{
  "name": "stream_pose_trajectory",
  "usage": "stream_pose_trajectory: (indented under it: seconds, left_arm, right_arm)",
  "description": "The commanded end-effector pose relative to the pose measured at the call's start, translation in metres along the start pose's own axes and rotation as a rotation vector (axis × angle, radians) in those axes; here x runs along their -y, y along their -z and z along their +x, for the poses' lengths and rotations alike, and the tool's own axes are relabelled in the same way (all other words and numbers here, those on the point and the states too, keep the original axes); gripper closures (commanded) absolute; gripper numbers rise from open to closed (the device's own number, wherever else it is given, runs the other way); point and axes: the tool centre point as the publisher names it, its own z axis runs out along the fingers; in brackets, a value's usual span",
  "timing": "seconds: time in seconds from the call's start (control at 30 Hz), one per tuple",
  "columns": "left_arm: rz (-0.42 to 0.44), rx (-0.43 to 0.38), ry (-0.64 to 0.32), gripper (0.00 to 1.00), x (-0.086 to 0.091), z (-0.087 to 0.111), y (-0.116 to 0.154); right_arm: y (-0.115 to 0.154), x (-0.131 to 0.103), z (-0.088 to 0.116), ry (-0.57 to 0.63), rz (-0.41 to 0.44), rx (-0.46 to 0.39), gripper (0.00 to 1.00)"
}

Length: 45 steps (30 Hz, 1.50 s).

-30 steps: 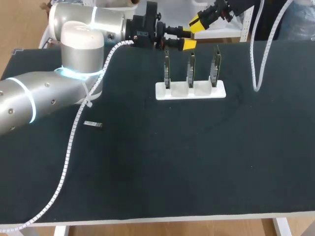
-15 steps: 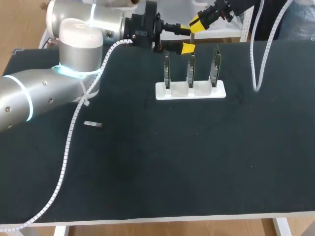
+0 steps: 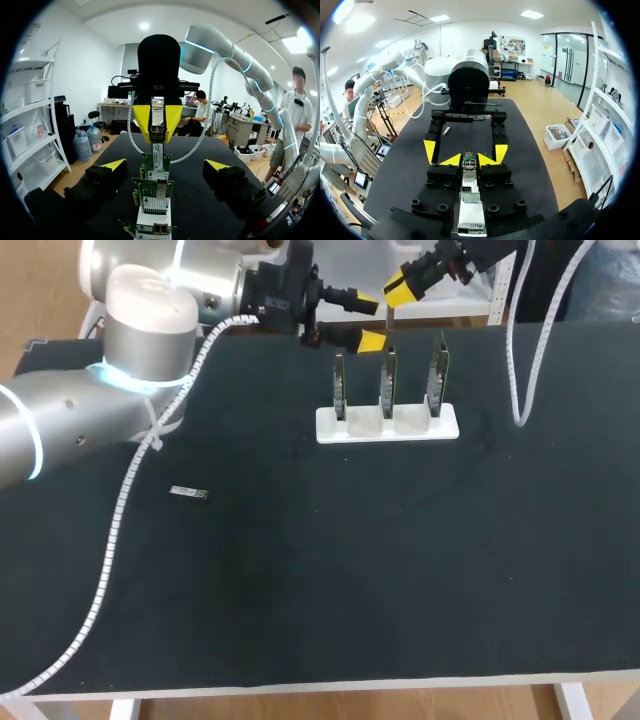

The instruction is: Pick up the optical module with the left hand, and insert it into the network port with the right hand.

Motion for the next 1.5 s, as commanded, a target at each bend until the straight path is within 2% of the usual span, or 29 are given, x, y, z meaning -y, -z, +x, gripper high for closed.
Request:
stream_pose_trajectory:
  seconds: [0.03,0.23,0.33,0.4,0.63,1.23,1.5]
  left_arm:
    - [-0.019,-0.015,-0.003,0.00,0.009,-0.003,0.008]
    - [-0.016,-0.057,-0.011,0.00,0.011,-0.003,0.013]
    - [-0.015,-0.032,0.005,0.00,0.012,-0.001,0.016]
    - [-0.018,-0.043,0.002,0.00,0.013,0.001,0.017]
    - [-0.021,-0.126,-0.012,0.00,0.017,0.009,0.022]
    - [-0.035,-0.275,-0.005,0.00,0.014,0.025,0.030]
    - [-0.036,-0.281,0.006,0.00,0.011,0.028,0.028]
  right_arm:
    - [0.000,0.008,-0.003,0.001,-0.071,-0.001,1.00]
    - [0.000,0.007,-0.003,-0.001,-0.066,0.005,1.00]
    - [-0.001,0.007,-0.002,-0.002,-0.065,0.007,1.00]
    - [-0.001,0.006,-0.002,-0.004,-0.064,0.008,1.00]
    - [-0.001,0.005,-0.001,-0.008,-0.060,0.010,1.00]
    - [-0.001,0.004,-0.001,-0.003,-0.059,0.010,1.00]
    - [0.001,0.003,0.000,-0.004,-0.056,0.008,1.00]
